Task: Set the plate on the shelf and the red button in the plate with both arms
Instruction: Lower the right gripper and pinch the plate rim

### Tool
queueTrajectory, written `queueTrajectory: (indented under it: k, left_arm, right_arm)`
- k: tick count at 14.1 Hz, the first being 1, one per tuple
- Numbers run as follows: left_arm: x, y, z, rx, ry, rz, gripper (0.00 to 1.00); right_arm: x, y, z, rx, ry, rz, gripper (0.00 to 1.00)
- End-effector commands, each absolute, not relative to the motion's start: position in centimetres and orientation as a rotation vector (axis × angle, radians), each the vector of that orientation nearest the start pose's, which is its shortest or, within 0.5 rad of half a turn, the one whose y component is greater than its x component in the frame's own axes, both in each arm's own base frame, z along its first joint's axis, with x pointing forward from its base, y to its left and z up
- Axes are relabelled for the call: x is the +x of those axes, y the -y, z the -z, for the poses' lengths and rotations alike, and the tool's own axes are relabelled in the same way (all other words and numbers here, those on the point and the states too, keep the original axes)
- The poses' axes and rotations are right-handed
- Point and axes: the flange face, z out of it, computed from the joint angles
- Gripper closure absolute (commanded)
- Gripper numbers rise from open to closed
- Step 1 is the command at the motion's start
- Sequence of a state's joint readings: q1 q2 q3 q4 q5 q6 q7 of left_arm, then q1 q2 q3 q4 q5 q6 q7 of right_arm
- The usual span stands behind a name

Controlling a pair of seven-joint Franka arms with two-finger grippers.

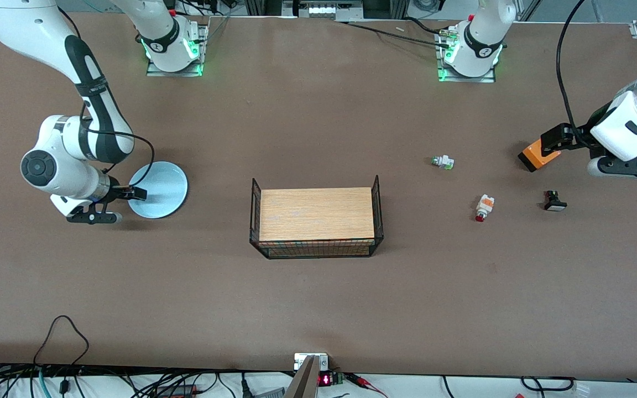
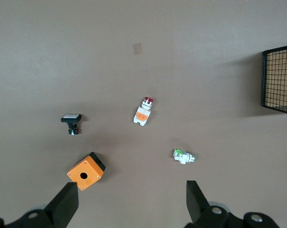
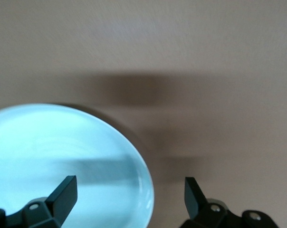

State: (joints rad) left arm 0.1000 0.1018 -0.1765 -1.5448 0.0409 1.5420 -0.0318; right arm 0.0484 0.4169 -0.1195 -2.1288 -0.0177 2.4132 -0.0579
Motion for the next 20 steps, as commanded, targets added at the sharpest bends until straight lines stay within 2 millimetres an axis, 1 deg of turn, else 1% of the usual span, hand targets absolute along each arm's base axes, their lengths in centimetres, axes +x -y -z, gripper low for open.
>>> queueTrajectory:
  k: [1,2,4,5,6,7,8,11,12,14,16,17,19,20]
  left_arm:
    - [58.0,3.2,-58.3,-3.097,-0.088,-0.164,0.00]
    - [58.0,3.2,-58.3,-3.097,-0.088,-0.164,0.00]
    - [58.1,3.2,-58.2,-3.098,-0.088,-0.166,0.00]
    - [58.1,3.2,-58.2,-3.098,-0.088,-0.166,0.00]
    - [58.0,3.2,-58.3,-3.097,-0.088,-0.164,0.00]
    - [58.1,3.2,-58.2,-3.098,-0.086,-0.166,0.00]
    - [58.1,3.2,-58.2,-3.098,-0.088,-0.166,0.00]
    - [58.0,3.2,-58.3,-3.097,-0.088,-0.166,0.00]
    - [58.0,3.2,-58.3,-3.097,-0.088,-0.166,0.00]
    - [58.0,3.2,-58.3,-3.097,-0.088,-0.166,0.00]
    - [58.1,3.2,-58.2,-3.097,-0.088,-0.168,0.00]
    - [58.0,3.2,-58.3,-3.097,-0.088,-0.166,0.00]
    - [58.0,3.2,-58.3,-3.097,-0.088,-0.166,0.00]
    - [58.0,3.2,-58.3,-3.097,-0.088,-0.166,0.00]
  right_arm:
    - [54.5,5.1,-20.4,-3.181,0.063,-0.203,0.00]
    - [54.2,5.4,-20.2,-3.180,0.063,-0.213,0.05]
    - [53.7,5.3,-19.6,-3.176,0.065,-0.237,0.33]
    - [53.6,5.3,-19.4,-3.175,0.062,-0.244,0.45]
    - [53.5,5.3,-19.2,-3.175,0.065,-0.252,0.54]
    - [53.4,5.3,-18.9,-3.174,0.063,-0.261,0.55]
    - [53.3,5.3,-18.6,-3.173,0.065,-0.266,0.62]
    - [53.0,5.0,-18.1,-3.170,0.055,-0.300,0.94]
    - [52.9,4.8,-18.1,-3.169,0.057,-0.314,1.00]
    - [53.0,4.8,-18.2,-3.170,0.057,-0.309,1.00]
    - [53.8,4.8,-19.6,-3.172,0.032,-0.262,1.00]
    - [54.5,4.8,-21.1,-3.175,0.021,-0.211,1.00]
    - [55.8,4.7,-24.4,-3.172,-0.038,-0.179,1.00]
    - [56.7,4.3,-26.6,-3.171,-0.040,-0.181,1.00]
